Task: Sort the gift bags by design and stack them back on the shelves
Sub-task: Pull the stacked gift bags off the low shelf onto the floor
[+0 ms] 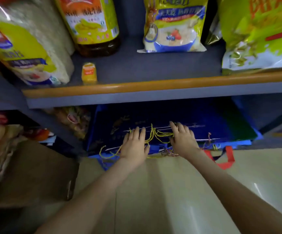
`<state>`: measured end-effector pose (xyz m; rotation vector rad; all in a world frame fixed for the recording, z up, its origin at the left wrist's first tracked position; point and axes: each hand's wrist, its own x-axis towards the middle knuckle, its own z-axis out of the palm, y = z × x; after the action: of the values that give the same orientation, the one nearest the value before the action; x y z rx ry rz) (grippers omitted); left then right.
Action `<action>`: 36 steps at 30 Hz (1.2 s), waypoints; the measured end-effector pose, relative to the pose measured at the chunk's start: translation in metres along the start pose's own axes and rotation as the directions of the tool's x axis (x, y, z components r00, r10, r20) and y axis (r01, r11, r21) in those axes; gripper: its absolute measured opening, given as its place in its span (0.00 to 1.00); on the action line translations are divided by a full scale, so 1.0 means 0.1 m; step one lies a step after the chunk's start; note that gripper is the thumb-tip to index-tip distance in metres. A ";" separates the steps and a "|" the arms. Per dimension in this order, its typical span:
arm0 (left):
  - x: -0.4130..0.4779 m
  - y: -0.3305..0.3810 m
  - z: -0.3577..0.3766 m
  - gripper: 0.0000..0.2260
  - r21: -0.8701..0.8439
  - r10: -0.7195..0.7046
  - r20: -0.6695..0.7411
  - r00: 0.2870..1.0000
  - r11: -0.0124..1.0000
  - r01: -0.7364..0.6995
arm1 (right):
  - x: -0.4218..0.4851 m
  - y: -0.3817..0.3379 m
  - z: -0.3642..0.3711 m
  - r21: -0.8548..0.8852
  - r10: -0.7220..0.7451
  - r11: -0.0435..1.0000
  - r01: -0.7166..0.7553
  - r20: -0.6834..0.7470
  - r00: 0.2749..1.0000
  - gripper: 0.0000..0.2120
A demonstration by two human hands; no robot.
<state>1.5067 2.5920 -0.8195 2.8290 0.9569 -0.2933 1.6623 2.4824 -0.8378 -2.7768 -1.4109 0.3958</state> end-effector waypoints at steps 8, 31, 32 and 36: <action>0.91 -0.18 0.74 0.27 0.034 0.030 -0.176 0.984 0.999 -0.025 | 0.95 0.01 0.57 -0.026 -0.118 0.993 0.116 -0.071 0.991 0.32; 0.42 0.49 1.00 0.18 0.273 0.545 -0.403 0.735 0.839 -0.472 | -0.10 0.61 0.38 -0.329 -0.266 0.909 0.255 0.012 0.964 0.36; 0.43 0.52 1.00 0.19 0.262 0.527 -0.396 0.752 0.850 -0.457 | -0.14 0.67 0.44 -0.318 -0.253 0.917 0.239 -0.005 0.967 0.38; 0.42 0.50 1.03 0.34 0.208 0.411 -0.170 0.896 0.903 -0.375 | -0.25 0.99 0.70 -0.291 -0.152 0.948 0.131 -0.052 0.987 0.42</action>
<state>1.5553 2.5572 -0.9250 3.1714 0.3737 -0.0262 1.7109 2.3955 -0.9109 -2.8398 -1.7645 0.0893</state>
